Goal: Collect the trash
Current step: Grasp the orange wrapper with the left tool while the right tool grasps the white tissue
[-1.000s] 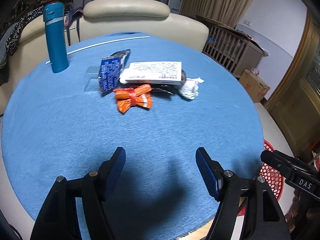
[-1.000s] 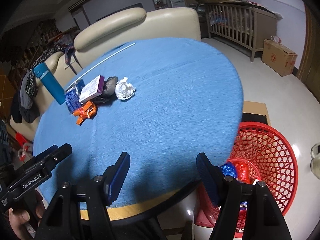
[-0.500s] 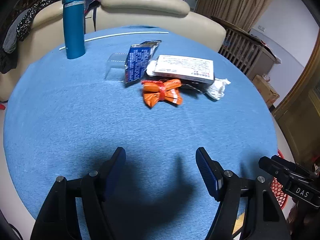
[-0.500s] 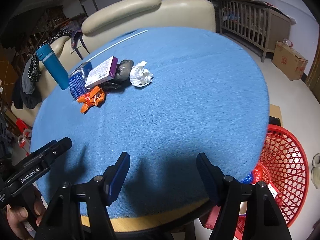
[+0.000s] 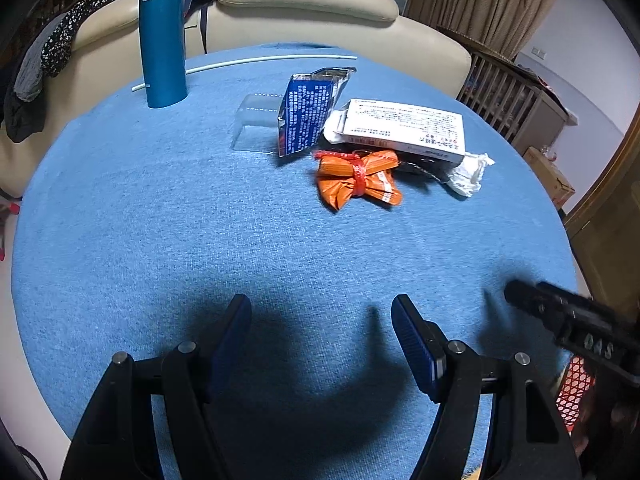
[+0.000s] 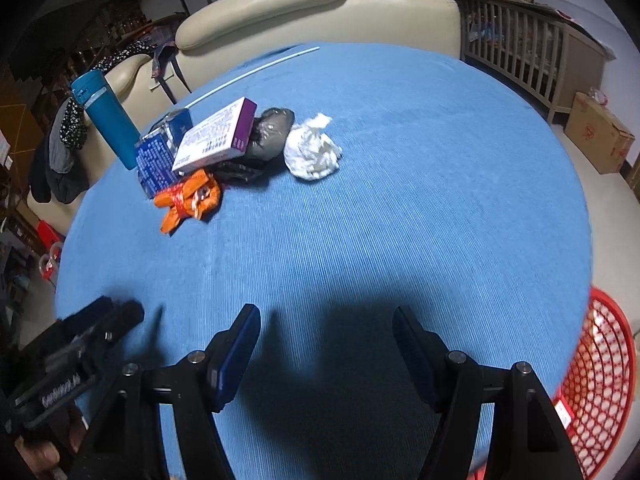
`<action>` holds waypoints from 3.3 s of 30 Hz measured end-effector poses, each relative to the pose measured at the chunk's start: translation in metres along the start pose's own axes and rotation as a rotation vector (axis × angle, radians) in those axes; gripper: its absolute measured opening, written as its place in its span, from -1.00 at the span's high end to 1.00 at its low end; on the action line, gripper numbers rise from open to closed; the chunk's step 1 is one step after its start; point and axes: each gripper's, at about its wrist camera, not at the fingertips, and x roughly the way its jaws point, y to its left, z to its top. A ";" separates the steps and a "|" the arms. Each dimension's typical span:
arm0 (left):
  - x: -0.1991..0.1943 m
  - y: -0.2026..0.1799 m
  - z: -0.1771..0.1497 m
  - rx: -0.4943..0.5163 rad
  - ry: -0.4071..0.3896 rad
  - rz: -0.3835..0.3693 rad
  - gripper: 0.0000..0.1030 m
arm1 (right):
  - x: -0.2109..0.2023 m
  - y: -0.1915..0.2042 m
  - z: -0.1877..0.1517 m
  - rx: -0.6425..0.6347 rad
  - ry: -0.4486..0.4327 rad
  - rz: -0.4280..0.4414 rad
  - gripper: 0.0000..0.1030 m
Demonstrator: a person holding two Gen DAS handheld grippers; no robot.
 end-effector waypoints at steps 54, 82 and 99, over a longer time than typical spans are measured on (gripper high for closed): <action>0.053 -0.023 0.069 0.076 -0.012 0.022 -0.35 | 0.053 -0.008 0.068 -0.070 -0.073 0.083 0.21; -0.034 0.004 0.002 0.041 -0.086 0.103 -0.35 | -0.016 0.044 -0.017 -0.138 -0.085 0.103 0.21; -0.076 -0.010 -0.004 0.067 -0.162 0.113 -0.35 | -0.060 0.043 -0.035 -0.127 -0.166 0.116 0.20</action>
